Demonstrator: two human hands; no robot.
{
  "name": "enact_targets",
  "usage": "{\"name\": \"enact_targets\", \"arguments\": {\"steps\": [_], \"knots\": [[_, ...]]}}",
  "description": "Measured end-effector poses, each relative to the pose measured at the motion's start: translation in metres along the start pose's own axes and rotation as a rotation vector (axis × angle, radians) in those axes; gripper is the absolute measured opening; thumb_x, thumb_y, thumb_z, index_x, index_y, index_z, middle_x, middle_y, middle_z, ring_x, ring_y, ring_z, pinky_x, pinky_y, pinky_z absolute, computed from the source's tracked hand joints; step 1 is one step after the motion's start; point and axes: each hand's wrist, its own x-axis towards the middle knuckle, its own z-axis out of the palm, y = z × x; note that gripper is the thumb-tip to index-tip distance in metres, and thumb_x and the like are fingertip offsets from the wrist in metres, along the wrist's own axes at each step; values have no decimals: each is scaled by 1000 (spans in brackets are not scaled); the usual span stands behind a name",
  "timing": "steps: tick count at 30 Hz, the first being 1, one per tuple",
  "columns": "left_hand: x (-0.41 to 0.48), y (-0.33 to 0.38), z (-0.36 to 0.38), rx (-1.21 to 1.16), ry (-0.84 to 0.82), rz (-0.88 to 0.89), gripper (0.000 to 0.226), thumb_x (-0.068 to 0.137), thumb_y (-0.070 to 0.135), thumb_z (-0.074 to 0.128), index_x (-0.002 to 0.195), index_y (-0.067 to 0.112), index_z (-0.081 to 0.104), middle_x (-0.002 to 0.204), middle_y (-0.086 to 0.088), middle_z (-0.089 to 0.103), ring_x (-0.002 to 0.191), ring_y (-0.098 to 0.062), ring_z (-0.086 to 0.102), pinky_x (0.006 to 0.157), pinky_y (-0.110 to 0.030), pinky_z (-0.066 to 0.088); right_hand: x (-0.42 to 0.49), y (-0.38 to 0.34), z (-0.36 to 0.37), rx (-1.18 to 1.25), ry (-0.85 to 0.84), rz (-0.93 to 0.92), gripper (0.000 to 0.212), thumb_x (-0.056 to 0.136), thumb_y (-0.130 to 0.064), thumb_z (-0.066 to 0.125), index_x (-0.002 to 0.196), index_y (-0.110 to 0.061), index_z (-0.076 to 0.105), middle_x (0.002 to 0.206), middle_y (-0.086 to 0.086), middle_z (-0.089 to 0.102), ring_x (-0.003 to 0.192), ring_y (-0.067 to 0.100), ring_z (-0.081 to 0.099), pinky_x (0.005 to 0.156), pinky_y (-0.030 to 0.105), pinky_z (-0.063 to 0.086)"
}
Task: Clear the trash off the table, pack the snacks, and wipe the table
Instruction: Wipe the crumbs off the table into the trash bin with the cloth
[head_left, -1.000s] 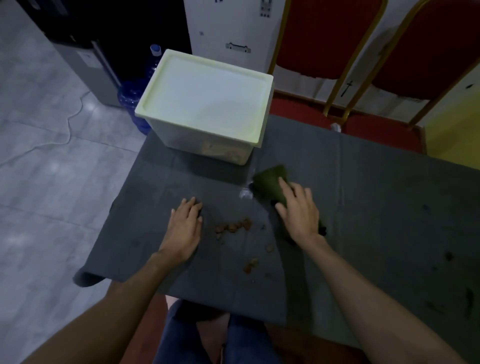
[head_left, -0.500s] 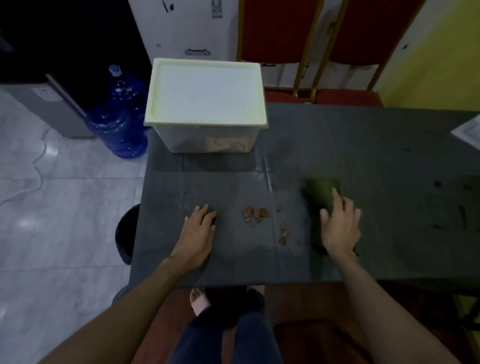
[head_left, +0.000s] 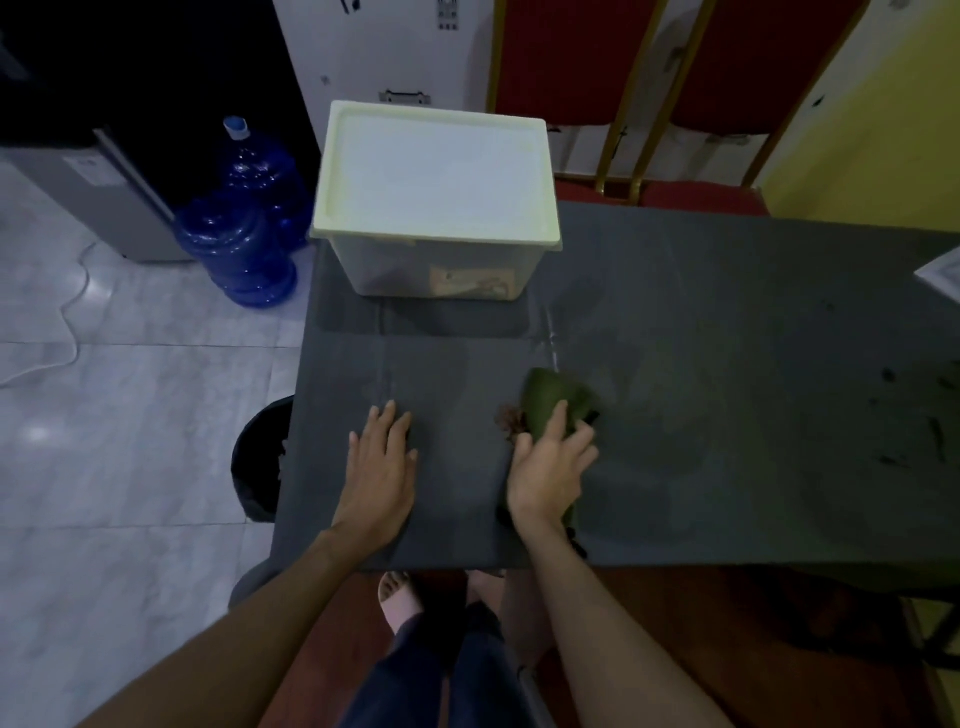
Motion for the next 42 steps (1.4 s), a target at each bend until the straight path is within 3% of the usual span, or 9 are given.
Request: {"name": "enact_targets", "arguments": {"steps": [8,11,14,21,23,26,29,37,42], "knots": [[-6,-22,0,2,49,-85,47,100,18,38,143,1,32,158,-15,18,147,-29,8,119,-44,3,7,-43,1,-7,-141,-369,64,92,-30,57,149,-23,29,140,6,35,125,28,34,84,41,49],[-7,-24,1,-8,65,-71,48,101,20,37,144,2,30,158,-12,15,147,-26,6,119,-39,0,47,-37,-12,-42,-4,-317,63,90,-28,62,147,-24,34,138,7,39,122,31,38,82,45,49],[-9,-26,2,-7,75,-95,48,101,21,37,145,4,30,159,-10,15,147,-24,5,117,-36,-4,72,-36,-10,-142,-48,-308,61,92,-27,58,147,-21,34,140,11,38,121,34,37,82,47,48],[-17,-35,2,96,48,-79,55,98,32,24,147,9,29,159,-8,17,147,-25,4,117,-37,-4,46,-52,3,-253,-315,-821,61,93,-28,55,149,-24,29,142,4,34,123,27,34,82,45,52],[-17,-34,2,101,45,-92,54,99,31,24,148,10,27,159,-7,15,148,-24,3,117,-36,-5,44,-48,-3,-213,-255,-790,62,92,-27,57,148,-25,30,141,2,35,122,26,35,80,43,51],[-19,-29,3,97,63,-127,54,98,32,24,147,10,28,159,-8,14,147,-26,2,117,-40,-5,46,-26,-12,-135,-77,-480,65,89,-27,63,147,-24,33,140,6,38,122,29,37,79,45,51],[-24,-35,1,126,55,-143,58,96,36,16,147,12,29,159,-8,15,147,-27,2,117,-43,-3,37,-12,-10,-151,-81,-242,64,90,-28,61,148,-23,32,142,11,36,122,33,36,78,45,50],[-21,-73,-33,69,27,3,52,97,28,24,140,3,40,153,-12,32,145,-27,16,117,-47,15,-24,-61,23,-181,-126,-308,61,92,-31,57,147,-24,31,141,9,35,120,31,37,75,43,50],[-22,-131,-78,40,16,103,52,99,27,21,144,5,34,156,-9,26,147,-24,10,119,-41,3,-46,-84,30,-191,-56,-221,66,91,-49,45,147,-19,31,147,15,34,128,37,31,100,50,37]]}}
